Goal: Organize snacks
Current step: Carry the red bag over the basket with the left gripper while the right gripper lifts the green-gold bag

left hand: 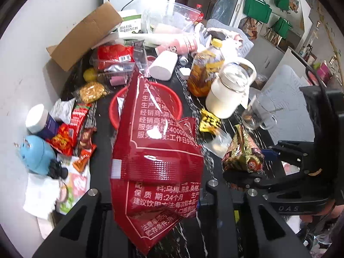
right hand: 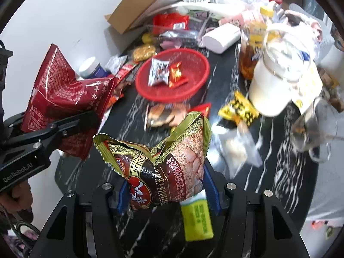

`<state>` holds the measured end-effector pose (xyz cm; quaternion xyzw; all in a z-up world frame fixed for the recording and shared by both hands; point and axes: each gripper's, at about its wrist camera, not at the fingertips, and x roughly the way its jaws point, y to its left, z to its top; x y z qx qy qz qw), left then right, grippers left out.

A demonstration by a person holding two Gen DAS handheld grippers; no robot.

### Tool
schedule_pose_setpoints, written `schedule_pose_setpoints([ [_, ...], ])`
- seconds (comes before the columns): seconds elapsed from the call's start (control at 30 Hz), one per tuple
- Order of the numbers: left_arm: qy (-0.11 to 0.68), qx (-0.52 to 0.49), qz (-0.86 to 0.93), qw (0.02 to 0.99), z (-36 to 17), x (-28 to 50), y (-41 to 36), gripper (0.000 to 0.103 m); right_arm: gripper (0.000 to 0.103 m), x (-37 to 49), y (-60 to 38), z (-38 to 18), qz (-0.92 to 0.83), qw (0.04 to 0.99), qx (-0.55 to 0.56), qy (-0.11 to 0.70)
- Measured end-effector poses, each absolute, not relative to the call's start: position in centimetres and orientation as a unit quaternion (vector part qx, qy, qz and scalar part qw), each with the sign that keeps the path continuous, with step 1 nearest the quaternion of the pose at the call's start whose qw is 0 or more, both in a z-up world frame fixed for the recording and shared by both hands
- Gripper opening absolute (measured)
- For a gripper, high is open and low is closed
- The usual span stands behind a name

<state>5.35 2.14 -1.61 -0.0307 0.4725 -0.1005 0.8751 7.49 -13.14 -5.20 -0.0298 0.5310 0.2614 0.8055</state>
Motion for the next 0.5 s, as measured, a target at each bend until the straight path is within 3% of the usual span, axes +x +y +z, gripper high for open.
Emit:
schedule_pose_setpoints([
  [0.5, 0.486, -0.043, -0.071, 0.87, -4.6, 12.6, 4.1, 0.027, 0.057, 15.4, -10.7, -4.6, 0.254, 0.823, -0.032, 0.507],
])
